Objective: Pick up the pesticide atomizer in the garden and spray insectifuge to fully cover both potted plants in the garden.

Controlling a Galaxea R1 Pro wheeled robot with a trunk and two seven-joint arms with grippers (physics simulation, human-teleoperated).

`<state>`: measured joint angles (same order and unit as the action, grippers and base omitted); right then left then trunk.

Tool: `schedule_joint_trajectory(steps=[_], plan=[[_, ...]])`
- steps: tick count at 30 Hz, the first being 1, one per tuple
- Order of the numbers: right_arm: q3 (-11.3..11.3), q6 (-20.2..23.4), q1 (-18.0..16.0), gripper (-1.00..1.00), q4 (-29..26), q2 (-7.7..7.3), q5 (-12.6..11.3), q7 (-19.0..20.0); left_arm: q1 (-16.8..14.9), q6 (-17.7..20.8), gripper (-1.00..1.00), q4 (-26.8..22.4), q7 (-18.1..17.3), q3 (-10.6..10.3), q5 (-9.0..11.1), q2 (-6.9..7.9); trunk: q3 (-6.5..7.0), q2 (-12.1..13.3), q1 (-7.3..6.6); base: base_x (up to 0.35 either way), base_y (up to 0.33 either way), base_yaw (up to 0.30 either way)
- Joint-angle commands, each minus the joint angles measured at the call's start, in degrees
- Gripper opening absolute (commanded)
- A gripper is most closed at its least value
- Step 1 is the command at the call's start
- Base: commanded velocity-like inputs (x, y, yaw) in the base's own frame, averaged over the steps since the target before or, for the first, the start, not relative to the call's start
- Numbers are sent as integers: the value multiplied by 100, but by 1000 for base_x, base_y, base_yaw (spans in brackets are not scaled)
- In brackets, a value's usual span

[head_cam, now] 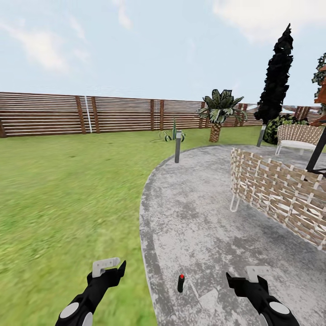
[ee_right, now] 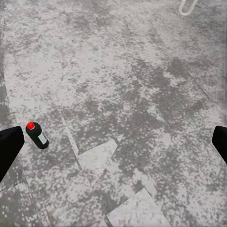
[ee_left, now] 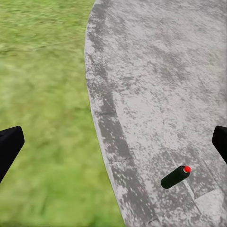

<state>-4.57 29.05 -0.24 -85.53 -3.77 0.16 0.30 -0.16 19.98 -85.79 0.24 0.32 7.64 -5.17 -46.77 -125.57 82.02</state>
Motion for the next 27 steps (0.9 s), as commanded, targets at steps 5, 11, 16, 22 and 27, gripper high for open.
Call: schedule_joint_trajectory(steps=[5,11,16,22,27], plan=[[-1,30,-2,100,-8,-1,2,1,-2,33,100,-8,1,3,54,-2,-5,-3,-1,0,-7,0],[0,30,-2,100,-8,-1,2,4,-2,33,100,-8,2,3,54,-2,-5,-3,-1,0,-36,0],[-1,30,-2,100,-8,-1,2,4,-2,33,100,-8,1,3,54,-2,-5,-3,-1,0,-89,0],[0,30,-2,100,-8,-1,2,4,-2,25,100,-8,2,3,54,-2,-5,-3,-1,0,-17,0],[0,30,-2,100,-8,-1,2,5,-1,24,100,-8,2,3,54,-2,-5,-3,-1,0,-13,0]])
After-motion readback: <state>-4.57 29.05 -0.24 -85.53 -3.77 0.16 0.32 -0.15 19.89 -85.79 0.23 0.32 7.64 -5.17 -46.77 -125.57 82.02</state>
